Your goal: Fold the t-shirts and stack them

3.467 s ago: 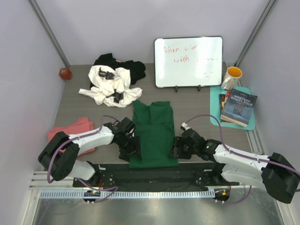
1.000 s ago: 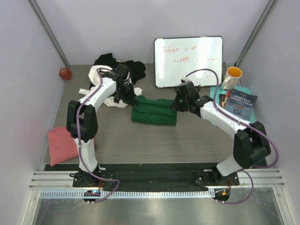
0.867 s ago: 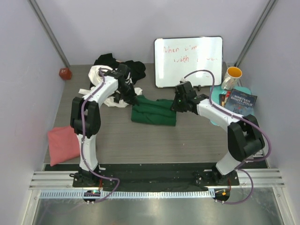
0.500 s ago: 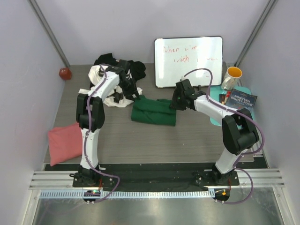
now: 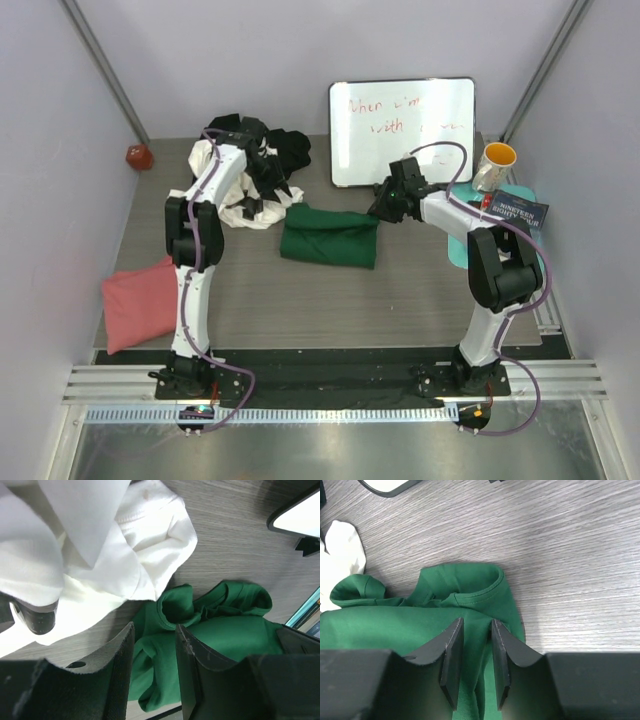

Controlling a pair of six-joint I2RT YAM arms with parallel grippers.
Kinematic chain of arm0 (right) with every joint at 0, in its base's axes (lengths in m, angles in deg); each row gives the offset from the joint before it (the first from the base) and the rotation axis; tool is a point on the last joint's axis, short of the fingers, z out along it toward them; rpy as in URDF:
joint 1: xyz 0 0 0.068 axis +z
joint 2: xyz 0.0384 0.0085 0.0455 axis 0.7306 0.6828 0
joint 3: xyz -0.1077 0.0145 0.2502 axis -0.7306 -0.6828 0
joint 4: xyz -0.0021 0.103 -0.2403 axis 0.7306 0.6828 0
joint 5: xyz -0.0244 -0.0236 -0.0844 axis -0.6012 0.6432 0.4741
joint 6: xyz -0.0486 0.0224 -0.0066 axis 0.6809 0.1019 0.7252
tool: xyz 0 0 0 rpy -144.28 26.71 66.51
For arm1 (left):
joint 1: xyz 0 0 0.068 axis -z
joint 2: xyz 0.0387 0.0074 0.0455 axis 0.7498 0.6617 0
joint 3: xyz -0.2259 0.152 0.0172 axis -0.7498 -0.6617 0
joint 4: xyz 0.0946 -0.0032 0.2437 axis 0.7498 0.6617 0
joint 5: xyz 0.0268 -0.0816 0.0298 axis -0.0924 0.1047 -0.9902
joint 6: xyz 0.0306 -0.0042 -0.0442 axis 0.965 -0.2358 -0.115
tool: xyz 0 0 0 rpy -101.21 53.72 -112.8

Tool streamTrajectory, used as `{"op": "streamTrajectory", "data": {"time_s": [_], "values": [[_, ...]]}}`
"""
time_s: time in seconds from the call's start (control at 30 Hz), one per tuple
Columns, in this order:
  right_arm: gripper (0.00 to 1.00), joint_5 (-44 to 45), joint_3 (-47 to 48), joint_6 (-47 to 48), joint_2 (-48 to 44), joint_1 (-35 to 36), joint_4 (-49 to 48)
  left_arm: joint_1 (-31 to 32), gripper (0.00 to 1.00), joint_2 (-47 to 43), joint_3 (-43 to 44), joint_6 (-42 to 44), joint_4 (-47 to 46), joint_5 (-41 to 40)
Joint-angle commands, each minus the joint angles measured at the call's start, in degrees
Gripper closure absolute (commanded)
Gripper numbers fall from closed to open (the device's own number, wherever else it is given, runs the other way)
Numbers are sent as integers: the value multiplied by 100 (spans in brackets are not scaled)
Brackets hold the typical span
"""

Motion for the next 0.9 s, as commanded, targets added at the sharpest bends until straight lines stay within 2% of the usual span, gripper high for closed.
{"op": "streamTrajectory", "data": {"time_s": [0.0,0.1,0.33,0.43,0.47,0.53,0.57,0.6,0.63,0.67,0.7,0.73,0.87], "values": [[66,45,228,-33,-275,13,-286,-27,60,-351,-79,58,63,0],[64,169,377,54,-337,-31,-287,-158,57,-703,-457,-38,-315,-62],[64,187,1317,151,-205,-119,117,-299,57,-1116,-343,-65,-307,140],[66,459,1319,353,-634,-119,285,-282,57,-1772,-869,49,-621,289],[67,433,1301,484,-784,-119,319,-247,57,-1967,-1341,76,-745,342],[71,6,1152,520,-1206,-110,390,-168,58,-2475,-1827,155,-1087,614],[79,-154,1064,538,-1320,-84,442,-46,60,-2618,-2238,251,-1159,693],[80,-304,968,573,-1547,21,469,51,62,-2759,-2434,304,-1220,790],[82,-497,758,617,-1637,109,513,148,71,-2925,-2749,383,-1290,799],[92,-534,643,661,-1716,188,591,366,79,-2971,-2882,427,-1309,773],[97,-543,528,713,-1760,285,627,482,86,-2997,-2979,506,-1317,730],[99,-543,327,749,-1778,486,636,596,100,-2963,-3128,533,-1344,581],[99,-367,-88,837,-1603,1075,610,1132,100,-2620,-3323,498,-1466,325]]}}
